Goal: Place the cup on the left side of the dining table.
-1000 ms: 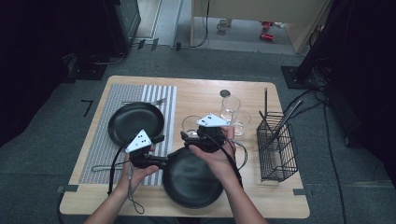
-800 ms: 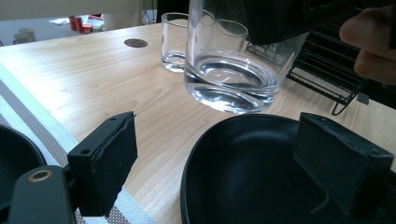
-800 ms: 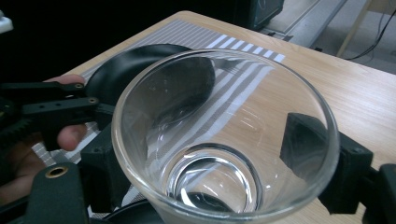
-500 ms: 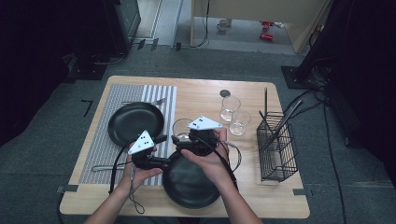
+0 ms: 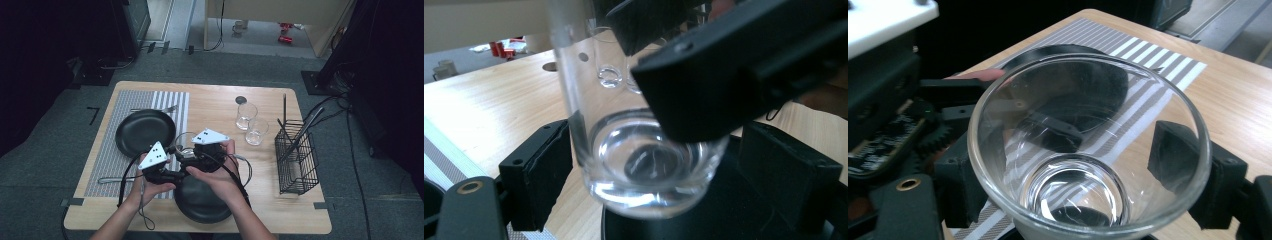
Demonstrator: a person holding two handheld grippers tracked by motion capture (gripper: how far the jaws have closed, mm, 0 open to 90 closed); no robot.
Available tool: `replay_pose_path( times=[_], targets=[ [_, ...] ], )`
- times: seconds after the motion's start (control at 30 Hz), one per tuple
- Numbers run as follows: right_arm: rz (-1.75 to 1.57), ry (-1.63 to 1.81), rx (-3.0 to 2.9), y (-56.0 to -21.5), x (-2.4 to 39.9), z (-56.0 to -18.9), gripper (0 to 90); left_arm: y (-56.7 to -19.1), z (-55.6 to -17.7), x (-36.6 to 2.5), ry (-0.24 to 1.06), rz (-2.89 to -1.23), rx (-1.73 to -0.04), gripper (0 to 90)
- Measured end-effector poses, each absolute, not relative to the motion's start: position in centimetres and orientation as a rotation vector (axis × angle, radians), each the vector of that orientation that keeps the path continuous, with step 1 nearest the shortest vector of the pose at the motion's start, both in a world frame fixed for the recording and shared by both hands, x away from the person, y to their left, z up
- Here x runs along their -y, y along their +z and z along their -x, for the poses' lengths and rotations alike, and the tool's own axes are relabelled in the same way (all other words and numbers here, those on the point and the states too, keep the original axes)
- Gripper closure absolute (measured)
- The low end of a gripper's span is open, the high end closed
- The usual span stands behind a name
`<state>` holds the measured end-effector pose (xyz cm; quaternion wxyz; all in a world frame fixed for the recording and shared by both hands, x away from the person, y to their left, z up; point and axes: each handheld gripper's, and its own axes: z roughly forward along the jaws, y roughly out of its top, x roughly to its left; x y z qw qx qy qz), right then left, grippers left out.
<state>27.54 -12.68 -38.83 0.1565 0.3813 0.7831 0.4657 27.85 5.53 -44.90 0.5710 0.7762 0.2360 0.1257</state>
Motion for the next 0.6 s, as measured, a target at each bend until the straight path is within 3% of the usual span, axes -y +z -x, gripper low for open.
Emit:
replay_pose_path(
  times=[0.6],
  targets=[
    [-1.047, 1.389, -2.328, -38.56, 12.14, -26.84, 20.0, -44.44, -27.32, -5.67, 0.386, -1.784, -0.461, 21.9]
  ],
)
